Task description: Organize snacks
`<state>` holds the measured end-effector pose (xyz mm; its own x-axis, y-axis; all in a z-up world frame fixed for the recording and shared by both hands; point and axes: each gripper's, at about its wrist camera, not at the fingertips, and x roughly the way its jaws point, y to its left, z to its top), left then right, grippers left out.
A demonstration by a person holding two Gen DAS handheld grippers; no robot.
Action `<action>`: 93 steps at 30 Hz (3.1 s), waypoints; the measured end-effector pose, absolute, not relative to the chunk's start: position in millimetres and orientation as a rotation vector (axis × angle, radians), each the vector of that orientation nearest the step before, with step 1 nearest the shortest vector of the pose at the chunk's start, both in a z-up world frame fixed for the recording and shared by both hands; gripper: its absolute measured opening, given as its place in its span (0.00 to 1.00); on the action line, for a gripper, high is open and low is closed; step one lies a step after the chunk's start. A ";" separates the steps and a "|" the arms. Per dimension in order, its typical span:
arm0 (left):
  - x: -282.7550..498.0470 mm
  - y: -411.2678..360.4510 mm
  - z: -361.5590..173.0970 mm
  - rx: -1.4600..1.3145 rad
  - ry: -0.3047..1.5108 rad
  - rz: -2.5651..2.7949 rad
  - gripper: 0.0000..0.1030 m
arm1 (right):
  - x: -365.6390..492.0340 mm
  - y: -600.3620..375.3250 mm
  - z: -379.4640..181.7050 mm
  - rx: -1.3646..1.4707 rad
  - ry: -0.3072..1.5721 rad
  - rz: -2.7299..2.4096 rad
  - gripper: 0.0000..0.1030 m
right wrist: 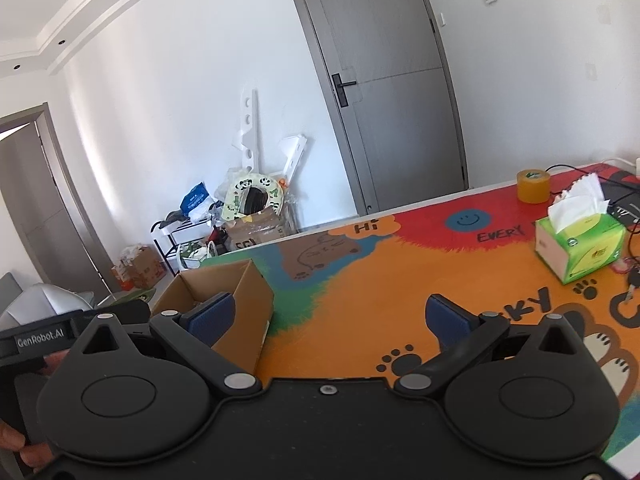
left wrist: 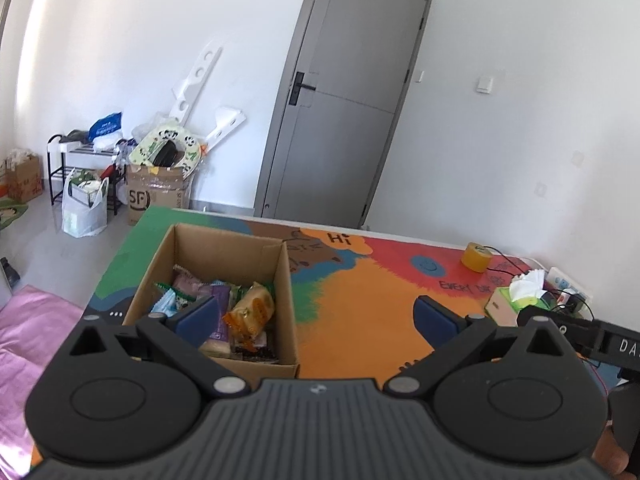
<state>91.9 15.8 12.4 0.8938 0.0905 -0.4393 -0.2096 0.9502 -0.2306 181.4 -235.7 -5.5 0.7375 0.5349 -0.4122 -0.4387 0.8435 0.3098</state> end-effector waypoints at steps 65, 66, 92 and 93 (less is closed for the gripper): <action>28.4 16.0 5.2 -0.169 0.551 0.175 1.00 | 113.2 -246.9 -5.9 0.074 0.600 0.563 1.00; 28.7 16.3 4.8 -0.172 0.552 0.172 1.00 | 113.9 -247.1 -6.3 0.076 0.606 0.564 1.00; 31.5 15.7 -3.6 -0.164 0.569 0.169 1.00 | 115.3 -246.0 -8.8 0.063 0.614 0.562 1.00; 31.3 15.3 -3.8 -0.164 0.570 0.166 1.00 | 115.4 -245.5 -9.0 0.061 0.616 0.562 1.00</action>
<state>31.3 15.3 -3.8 0.8295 0.1105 -0.5474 -0.2008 0.9737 -0.1078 115.4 -245.5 -9.0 0.6725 0.5164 -0.5301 -0.4808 0.8494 0.2175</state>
